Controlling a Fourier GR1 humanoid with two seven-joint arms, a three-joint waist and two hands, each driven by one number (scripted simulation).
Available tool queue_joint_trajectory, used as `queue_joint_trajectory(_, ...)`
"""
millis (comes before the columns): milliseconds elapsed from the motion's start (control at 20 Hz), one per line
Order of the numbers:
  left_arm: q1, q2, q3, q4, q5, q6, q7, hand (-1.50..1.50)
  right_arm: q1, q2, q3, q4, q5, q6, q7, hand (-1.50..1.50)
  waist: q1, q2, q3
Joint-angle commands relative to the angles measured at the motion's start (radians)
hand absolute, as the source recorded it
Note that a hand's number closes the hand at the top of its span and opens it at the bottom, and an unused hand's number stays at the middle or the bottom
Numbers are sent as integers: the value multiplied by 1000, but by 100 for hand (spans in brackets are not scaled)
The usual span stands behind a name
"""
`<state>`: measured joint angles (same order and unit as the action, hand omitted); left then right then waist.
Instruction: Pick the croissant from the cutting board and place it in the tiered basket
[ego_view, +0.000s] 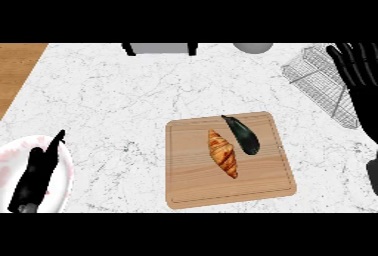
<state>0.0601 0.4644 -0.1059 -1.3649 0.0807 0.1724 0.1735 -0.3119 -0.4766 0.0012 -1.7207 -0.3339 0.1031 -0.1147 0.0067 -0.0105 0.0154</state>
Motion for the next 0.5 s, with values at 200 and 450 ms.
queue_joint_trajectory(200,-12,-143,-21,-52,-7,80,-92,0,-64,-3,173,-99,454,-226,47,150,7,4,-20)
queue_joint_trajectory(450,8,-208,-33,-53,7,104,-100,0,96,186,23,-17,560,-617,122,-150,-42,7,-16)
